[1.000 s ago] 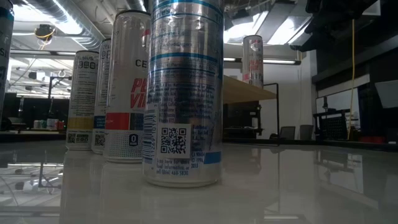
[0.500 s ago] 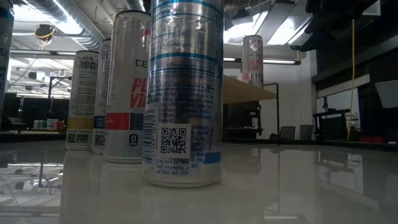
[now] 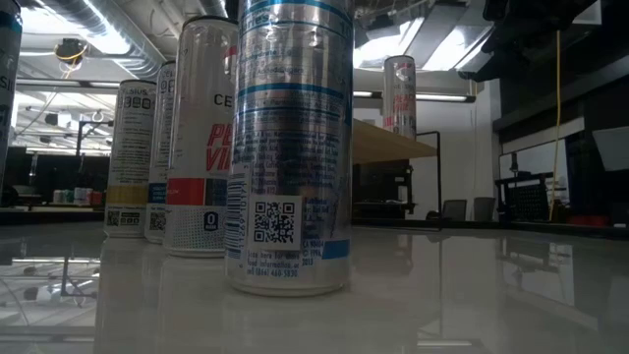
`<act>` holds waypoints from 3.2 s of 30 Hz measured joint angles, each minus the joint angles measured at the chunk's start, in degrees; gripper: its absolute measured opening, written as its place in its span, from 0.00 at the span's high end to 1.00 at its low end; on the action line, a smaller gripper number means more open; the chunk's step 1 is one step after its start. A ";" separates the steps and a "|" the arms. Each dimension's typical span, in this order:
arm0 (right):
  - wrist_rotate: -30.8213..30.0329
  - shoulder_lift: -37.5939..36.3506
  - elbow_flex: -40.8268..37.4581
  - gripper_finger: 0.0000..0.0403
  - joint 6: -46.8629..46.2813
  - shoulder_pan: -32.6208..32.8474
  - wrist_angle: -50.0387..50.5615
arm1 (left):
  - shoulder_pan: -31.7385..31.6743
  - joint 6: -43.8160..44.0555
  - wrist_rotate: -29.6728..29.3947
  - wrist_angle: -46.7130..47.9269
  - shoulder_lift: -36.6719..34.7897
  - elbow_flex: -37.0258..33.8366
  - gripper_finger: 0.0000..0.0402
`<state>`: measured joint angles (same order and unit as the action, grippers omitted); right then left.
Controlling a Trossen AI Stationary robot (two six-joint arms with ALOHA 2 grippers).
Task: Place canned beverage on shelf
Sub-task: Put the white-pink soda can on the shelf aligned with the other white-pink soda can
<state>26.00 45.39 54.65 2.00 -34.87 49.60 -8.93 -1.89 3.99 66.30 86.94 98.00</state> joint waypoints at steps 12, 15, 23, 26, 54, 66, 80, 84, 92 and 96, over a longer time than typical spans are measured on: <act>0.00 0.00 0.00 0.24 0.00 0.00 0.00 | 0.02 -0.13 -0.11 0.02 0.02 0.00 0.21; 0.00 0.00 0.00 0.24 0.01 0.00 0.00 | 0.02 -0.16 -0.13 0.02 0.02 0.00 0.21; 0.00 0.00 0.00 0.24 0.01 0.00 0.00 | 0.01 0.09 -0.16 0.02 0.02 0.00 0.21; 0.01 0.00 0.00 0.24 0.00 0.00 0.00 | -0.02 0.24 -0.40 0.02 0.02 0.00 0.21; 0.00 0.00 0.00 0.24 0.01 0.00 0.01 | -0.04 10.37 -5.75 0.04 0.07 0.00 0.21; 0.01 0.00 0.00 0.24 0.00 0.00 0.00 | -0.04 10.36 -6.23 0.02 0.07 0.00 0.21; 0.02 0.00 0.00 0.24 0.00 0.00 0.01 | -0.04 10.34 -6.28 -0.08 0.07 0.00 0.21; 0.00 0.00 0.00 0.24 0.00 0.00 0.00 | -0.04 10.80 -6.42 -2.55 0.07 0.00 0.21; 0.02 0.00 0.00 0.24 0.00 -0.02 0.01 | -0.04 10.83 -6.44 -7.30 -0.45 0.00 0.21; 0.02 0.00 0.00 0.24 0.00 -0.02 0.02 | -0.04 12.31 -7.09 -7.28 -0.90 0.00 0.21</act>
<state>26.02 45.39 54.65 2.00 -34.89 49.63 -8.97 10.42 -3.10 59.03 86.04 98.00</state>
